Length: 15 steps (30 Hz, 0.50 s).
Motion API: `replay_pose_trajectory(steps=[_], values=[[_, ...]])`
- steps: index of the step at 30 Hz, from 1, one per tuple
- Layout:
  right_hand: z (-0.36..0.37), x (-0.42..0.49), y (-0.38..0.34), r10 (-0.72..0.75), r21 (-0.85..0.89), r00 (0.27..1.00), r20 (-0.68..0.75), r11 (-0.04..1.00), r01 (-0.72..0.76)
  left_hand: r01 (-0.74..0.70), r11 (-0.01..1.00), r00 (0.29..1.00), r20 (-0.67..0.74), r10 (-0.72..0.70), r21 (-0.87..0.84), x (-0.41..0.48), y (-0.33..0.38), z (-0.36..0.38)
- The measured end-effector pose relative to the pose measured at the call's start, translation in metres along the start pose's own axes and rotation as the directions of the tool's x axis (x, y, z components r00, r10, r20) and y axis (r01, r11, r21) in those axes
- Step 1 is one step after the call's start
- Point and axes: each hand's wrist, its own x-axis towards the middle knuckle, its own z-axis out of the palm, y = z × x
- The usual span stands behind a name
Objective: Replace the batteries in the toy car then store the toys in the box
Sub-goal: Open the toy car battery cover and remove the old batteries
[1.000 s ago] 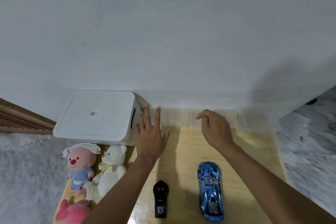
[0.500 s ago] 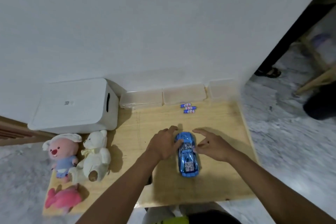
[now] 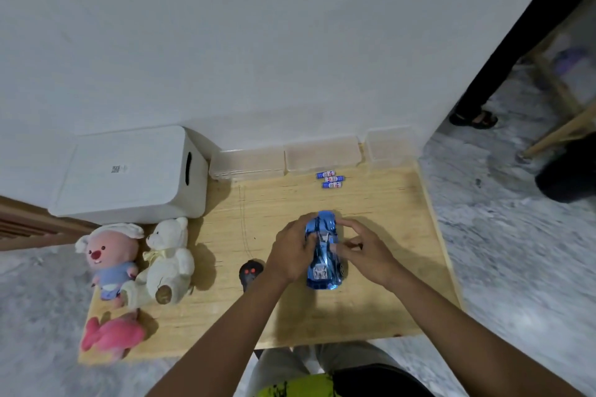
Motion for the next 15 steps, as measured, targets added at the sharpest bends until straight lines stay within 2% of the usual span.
replay_pose_trajectory(steps=[2, 4, 8, 11, 15], values=[[-0.002, -0.003, -0.017, -0.089, 0.010, 0.995, -0.045, 0.996, 0.089, 0.037, 0.991, 0.999, -0.026, -0.041, -0.127, -0.001, 0.011, -0.010], [-0.006, -0.002, -0.036, -0.168, 0.007, 0.983, -0.072, 0.986, 0.169, 0.073, 0.959, 0.997, 0.011, -0.072, -0.273, -0.002, 0.022, -0.021], [-0.017, -0.003, -0.065, -0.238, 0.085, 0.965, -0.113, 0.965, 0.248, 0.028, 0.895, 0.999, -0.007, -0.035, -0.445, 0.005, 0.030, -0.038], [-0.017, -0.008, -0.071, -0.225, 0.126, 0.966, -0.129, 0.962, 0.241, 0.007, 0.845, 0.999, -0.023, -0.023, -0.534, 0.005, 0.039, -0.048], [-0.007, -0.020, -0.075, -0.196, 0.165, 0.975, -0.107, 0.963, 0.212, -0.091, 0.851, 0.995, -0.070, 0.064, -0.518, -0.007, 0.052, -0.056]])
